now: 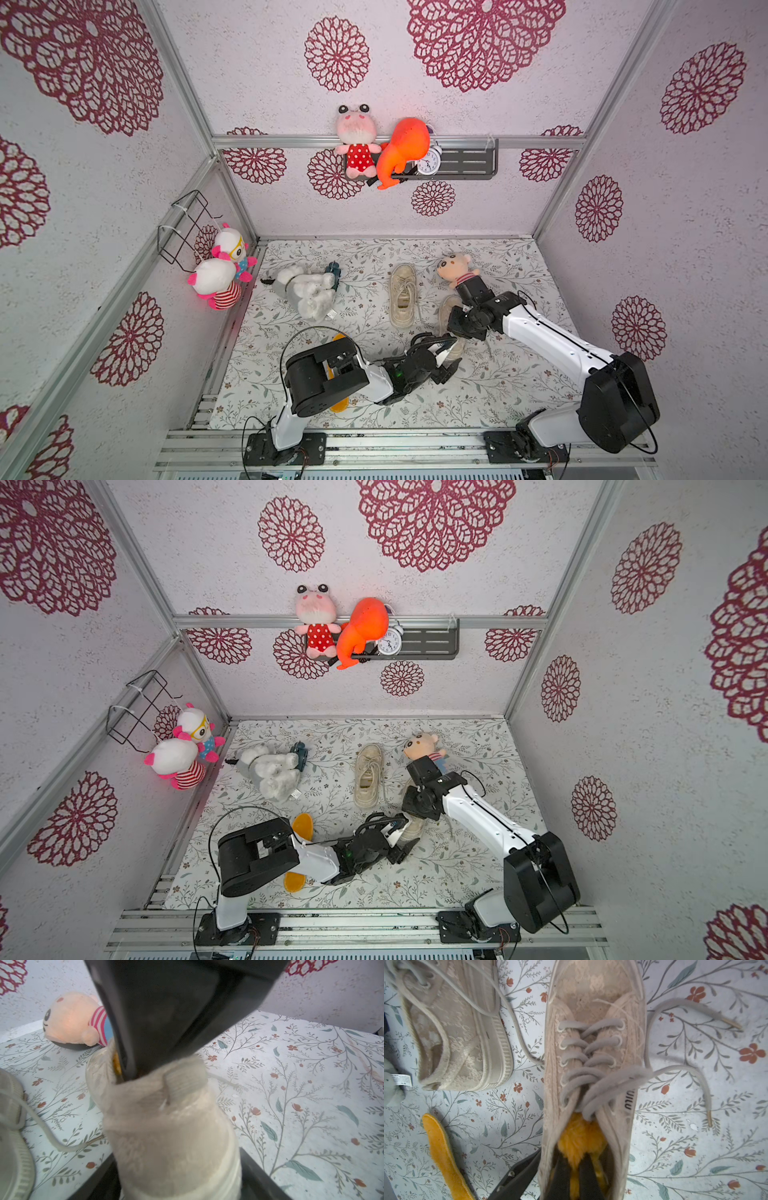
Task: Remove the insole from the shoe
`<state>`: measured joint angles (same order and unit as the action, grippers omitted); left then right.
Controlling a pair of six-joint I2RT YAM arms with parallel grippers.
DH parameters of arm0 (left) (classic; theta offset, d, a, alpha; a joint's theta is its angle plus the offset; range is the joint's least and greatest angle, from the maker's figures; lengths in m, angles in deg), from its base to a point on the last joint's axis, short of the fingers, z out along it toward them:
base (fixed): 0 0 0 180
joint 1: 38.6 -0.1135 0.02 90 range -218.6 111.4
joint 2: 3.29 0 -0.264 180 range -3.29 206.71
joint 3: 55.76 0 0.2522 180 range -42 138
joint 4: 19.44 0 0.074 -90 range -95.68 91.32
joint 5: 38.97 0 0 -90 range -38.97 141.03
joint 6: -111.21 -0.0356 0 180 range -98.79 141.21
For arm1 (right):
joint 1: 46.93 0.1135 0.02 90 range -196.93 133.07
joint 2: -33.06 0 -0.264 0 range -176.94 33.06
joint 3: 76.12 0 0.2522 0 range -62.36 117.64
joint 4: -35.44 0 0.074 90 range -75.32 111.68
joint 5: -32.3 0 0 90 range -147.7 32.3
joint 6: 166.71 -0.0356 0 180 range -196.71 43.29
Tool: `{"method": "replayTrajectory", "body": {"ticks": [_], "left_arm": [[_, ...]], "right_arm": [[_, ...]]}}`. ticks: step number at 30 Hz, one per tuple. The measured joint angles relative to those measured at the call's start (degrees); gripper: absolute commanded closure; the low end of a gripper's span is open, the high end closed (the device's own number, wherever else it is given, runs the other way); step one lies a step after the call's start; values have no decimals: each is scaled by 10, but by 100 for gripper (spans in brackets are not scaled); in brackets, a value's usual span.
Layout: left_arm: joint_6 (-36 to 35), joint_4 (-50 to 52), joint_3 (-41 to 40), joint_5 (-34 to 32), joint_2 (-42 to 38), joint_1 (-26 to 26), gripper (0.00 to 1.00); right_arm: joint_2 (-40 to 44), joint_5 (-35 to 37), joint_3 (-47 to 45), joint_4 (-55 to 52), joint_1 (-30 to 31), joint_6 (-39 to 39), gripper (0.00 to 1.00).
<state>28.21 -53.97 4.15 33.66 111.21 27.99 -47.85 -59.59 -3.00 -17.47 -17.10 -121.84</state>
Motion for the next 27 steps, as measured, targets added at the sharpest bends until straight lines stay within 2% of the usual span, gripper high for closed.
{"method": "replayTrajectory", "body": {"ticks": [4, 13, 21, 24, 27], "left_arm": [[-6, 10, 1, -10, 0, 0, 46], [-12, 18, 32, -15, 0, 1, 48], [-4, 112, 70, -37, 40, 1, 49], [2, 142, 81, -44, 46, 1, 43], [5, 162, 92, -42, 46, 1, 28]], "right_arm": [[10, -19, 16, -32, -20, 11, 100], [47, -77, 126, -183, -101, 88, 100], [84, -109, 224, -272, -119, 116, 100], [93, -108, 251, -287, -122, 117, 100], [99, -99, 271, -304, -125, 117, 100]]}}
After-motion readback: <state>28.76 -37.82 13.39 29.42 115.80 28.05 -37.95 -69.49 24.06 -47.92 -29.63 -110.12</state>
